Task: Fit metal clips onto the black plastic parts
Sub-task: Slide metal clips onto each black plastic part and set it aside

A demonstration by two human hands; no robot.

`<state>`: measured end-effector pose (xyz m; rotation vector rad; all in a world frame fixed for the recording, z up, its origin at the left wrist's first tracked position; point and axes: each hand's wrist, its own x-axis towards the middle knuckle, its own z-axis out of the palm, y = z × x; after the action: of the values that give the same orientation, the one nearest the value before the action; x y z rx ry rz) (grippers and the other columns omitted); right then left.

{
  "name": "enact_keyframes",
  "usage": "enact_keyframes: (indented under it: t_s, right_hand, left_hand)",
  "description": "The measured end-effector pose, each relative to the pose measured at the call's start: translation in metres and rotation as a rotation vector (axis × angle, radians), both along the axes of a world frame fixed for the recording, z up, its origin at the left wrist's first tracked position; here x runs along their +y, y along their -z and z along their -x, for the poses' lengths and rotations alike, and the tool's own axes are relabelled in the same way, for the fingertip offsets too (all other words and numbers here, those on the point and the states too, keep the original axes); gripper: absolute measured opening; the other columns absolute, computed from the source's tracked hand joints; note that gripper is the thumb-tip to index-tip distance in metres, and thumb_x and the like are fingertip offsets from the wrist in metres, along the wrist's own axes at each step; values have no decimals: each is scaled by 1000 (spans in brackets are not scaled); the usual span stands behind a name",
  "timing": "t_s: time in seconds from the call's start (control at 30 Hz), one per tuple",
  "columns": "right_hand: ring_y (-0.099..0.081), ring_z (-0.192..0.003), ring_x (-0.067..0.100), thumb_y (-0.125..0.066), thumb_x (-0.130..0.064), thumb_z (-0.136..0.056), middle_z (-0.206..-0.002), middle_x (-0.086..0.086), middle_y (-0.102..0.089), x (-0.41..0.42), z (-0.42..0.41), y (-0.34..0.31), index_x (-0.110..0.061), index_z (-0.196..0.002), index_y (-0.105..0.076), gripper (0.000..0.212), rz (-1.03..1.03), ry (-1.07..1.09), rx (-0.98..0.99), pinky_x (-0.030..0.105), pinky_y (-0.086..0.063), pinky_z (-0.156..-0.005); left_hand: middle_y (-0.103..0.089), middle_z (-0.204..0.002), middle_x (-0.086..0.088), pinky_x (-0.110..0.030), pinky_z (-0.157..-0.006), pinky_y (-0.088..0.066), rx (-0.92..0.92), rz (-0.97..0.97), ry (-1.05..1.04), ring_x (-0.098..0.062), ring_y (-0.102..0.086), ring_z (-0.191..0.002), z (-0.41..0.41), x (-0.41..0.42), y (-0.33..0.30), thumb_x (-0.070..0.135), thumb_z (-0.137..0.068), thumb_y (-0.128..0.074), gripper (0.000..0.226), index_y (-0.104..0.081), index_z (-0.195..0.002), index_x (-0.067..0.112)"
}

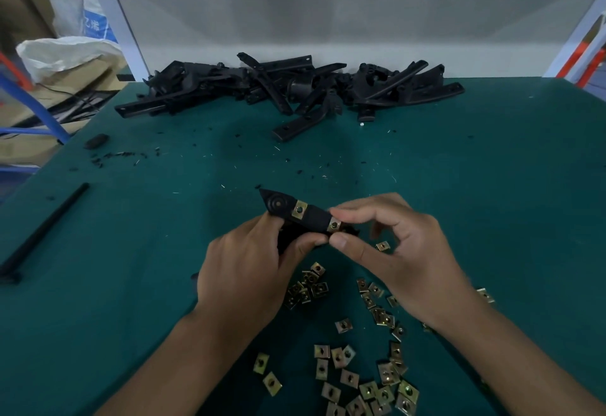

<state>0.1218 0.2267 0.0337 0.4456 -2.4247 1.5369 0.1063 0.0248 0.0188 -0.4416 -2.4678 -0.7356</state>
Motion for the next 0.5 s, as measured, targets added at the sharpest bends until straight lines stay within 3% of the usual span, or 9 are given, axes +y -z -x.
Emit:
enact_keyframes:
  t_s: [0.13,0.3,0.4,0.5]
  right_hand:
    - [-62,-116,12,-74,-41,-84,-116,-26,-71,-2,1,2,-36,-106,-74,23,-12,-10,42,17,-46,-84]
    - [-62,-107,7,-76,-52,-81,-119,-25,-69,-1,3,6,-51,-118,-67,37,38,-40,-50,24,-48,-82]
    - [-61,-116,5,-74,-53,-81,-121,-26,-67,-2,2,6,-54,-129,-58,51,43,-19,1,25,-49,-85]
    - [-64,-102,9,-71,-48,-84,-110,-22,-71,-2,3,5,-51,-116,-64,33,91,27,81,30,-52,-80]
  left_hand:
    - [-58,-62,17,-5,-49,-20,1,12,3,-7,-54,-49,-2,0,-1,69,-96,-35,50,-63,-90,27]
    - [-35,-62,31,-10,-47,-22,-17,-64,-20,5,-38,-47,-1,1,-5,74,-95,-34,47,-57,-90,34]
    - [-52,-62,26,-13,-48,-34,-127,-229,42,2,-52,-55,-2,6,-8,81,-90,-31,48,-56,-85,40]
    - [-57,-65,31,-4,-47,-28,-152,-381,217,9,-50,-51,-7,7,-11,63,-98,-43,21,-59,-87,54]
